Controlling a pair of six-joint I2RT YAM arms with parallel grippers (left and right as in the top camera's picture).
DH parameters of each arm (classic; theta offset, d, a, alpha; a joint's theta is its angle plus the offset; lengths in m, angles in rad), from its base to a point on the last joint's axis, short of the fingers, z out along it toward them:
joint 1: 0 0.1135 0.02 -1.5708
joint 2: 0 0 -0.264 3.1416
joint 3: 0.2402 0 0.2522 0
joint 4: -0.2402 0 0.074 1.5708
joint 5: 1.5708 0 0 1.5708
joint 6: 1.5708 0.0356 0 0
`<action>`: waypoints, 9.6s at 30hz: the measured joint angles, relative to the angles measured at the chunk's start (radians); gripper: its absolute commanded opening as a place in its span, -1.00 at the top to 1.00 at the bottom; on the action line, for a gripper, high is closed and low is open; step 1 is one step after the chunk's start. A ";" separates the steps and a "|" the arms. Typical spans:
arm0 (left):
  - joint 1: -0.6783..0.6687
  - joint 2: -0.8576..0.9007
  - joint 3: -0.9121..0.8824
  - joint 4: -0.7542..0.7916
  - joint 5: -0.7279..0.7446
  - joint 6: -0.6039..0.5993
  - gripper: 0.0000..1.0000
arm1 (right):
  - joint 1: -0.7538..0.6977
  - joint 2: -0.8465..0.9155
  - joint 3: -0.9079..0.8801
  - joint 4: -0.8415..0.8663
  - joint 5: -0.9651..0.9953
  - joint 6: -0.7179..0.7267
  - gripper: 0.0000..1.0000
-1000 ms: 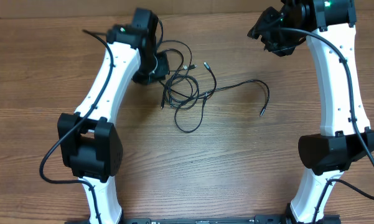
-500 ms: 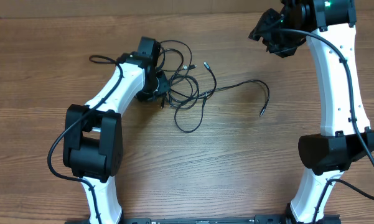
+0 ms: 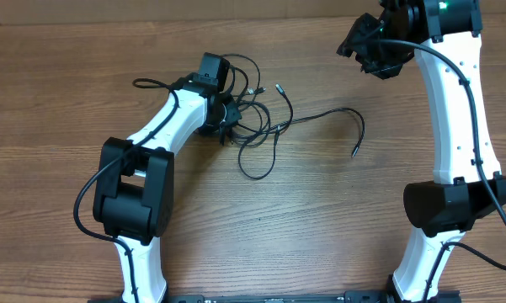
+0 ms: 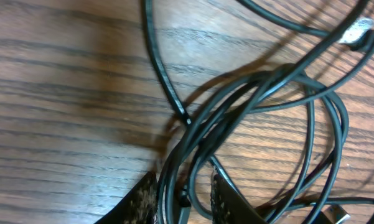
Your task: Untangle cables
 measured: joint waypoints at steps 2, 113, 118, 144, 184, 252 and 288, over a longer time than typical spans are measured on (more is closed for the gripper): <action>-0.002 0.000 0.000 0.000 -0.001 0.000 0.53 | 0.000 0.000 0.000 -0.002 0.003 0.000 -0.08; 0.138 -0.323 0.590 -0.454 0.616 0.255 0.91 | 0.280 0.050 -0.028 0.462 -0.391 0.172 0.50; 0.138 -0.323 0.590 -0.454 0.645 0.239 0.91 | 0.281 0.080 -0.028 0.457 -0.388 0.179 0.92; 0.188 -0.321 0.589 -0.675 0.000 0.386 0.92 | 0.020 -0.024 -0.031 0.114 -0.108 0.056 0.92; 0.191 -0.321 0.588 -0.438 0.755 0.565 0.92 | 0.179 0.046 -0.035 0.039 -0.266 -0.071 -0.11; 0.567 -0.296 0.572 -0.526 0.571 0.657 0.92 | 0.056 0.233 -0.050 -0.033 0.086 -0.219 0.93; -0.136 0.302 0.581 -0.073 0.519 0.492 -0.16 | -0.217 0.233 -0.050 -0.045 -0.301 -0.361 -0.34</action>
